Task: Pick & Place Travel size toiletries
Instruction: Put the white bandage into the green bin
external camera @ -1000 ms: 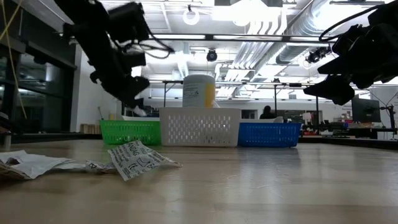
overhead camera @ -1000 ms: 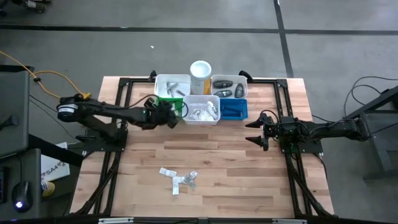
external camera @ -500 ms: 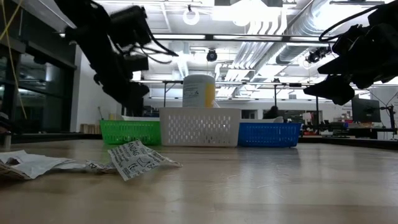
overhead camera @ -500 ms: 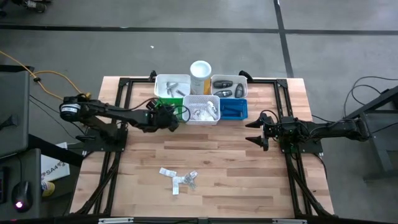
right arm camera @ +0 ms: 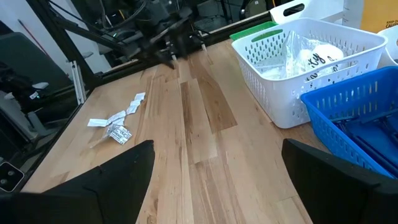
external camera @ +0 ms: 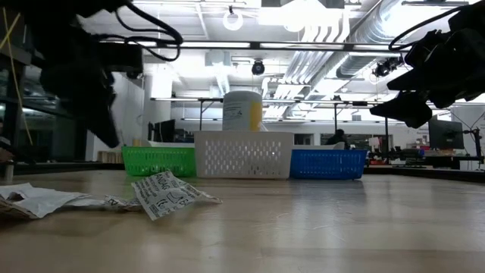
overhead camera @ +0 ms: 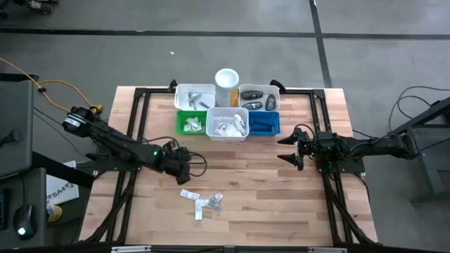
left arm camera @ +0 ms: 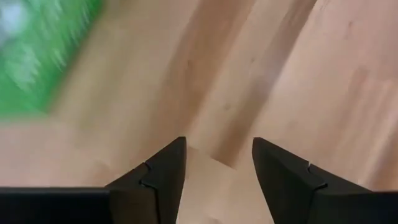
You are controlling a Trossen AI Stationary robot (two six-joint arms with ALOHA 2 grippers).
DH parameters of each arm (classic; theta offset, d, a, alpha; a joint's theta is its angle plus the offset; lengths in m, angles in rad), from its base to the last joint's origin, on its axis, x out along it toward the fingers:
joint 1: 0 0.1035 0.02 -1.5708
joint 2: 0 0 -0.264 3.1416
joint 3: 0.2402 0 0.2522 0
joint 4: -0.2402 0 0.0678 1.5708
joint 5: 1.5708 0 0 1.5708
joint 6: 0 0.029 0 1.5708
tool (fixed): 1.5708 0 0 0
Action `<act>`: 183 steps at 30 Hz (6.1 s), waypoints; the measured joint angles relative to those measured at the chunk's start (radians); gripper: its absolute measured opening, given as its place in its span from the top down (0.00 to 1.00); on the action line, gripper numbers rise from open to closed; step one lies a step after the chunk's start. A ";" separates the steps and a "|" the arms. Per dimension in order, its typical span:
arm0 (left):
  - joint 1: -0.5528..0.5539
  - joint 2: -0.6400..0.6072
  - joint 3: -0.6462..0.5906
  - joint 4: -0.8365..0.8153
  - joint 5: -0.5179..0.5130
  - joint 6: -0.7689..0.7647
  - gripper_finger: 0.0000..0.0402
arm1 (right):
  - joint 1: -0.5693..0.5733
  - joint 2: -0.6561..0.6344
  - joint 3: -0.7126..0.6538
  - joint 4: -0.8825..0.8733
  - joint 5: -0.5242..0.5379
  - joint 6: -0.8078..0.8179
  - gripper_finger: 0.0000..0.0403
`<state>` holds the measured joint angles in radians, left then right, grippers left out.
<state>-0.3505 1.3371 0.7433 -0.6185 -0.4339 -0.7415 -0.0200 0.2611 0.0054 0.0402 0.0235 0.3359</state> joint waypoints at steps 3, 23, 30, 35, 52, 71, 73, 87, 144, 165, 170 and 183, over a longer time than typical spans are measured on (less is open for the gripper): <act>-0.046 0.003 0.000 0.001 0.037 -0.253 0.55 | 0.000 0.000 0.000 0.000 0.000 0.000 0.14; -0.284 0.254 0.248 -0.120 0.141 -0.762 0.55 | 0.000 0.000 0.000 0.000 0.000 0.000 0.14; -0.307 0.353 0.355 -0.227 0.181 -0.867 0.55 | 0.000 0.000 0.000 0.000 0.000 0.000 0.14; -0.298 0.416 0.378 -0.231 0.194 -0.875 0.55 | 0.000 0.000 0.000 0.000 0.000 0.000 0.14; -0.285 0.490 0.377 -0.220 0.200 -0.917 0.61 | 0.000 0.000 0.000 0.000 0.000 0.000 0.14; -0.284 0.460 0.432 -0.346 0.037 -0.807 0.99 | 0.000 0.000 0.000 0.000 0.000 0.000 0.14; -0.284 0.445 0.474 -0.439 -0.019 -0.806 0.99 | 0.000 0.000 0.000 0.000 0.000 0.000 0.14; -0.128 0.432 0.579 -0.800 -0.495 -0.834 1.00 | 0.000 0.000 0.000 0.000 0.000 0.000 0.14; 0.319 0.245 0.354 -0.428 -0.323 -0.083 0.63 | 0.000 0.000 0.000 -0.002 0.000 0.000 0.14; -0.293 0.312 0.353 -0.122 0.051 0.097 0.63 | 0.000 0.000 0.000 -0.005 -0.001 0.000 0.14; -0.358 0.368 0.353 0.001 0.080 0.197 0.63 | 0.000 0.000 0.000 -0.005 -0.001 0.000 0.14; -0.529 0.489 0.353 0.174 -0.004 0.505 0.63 | 0.000 0.000 0.000 -0.006 -0.001 0.000 0.14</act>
<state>-0.8799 1.8257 1.0962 -0.4447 -0.4380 -0.2361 -0.0196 0.2609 0.0051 0.0345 0.0227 0.3361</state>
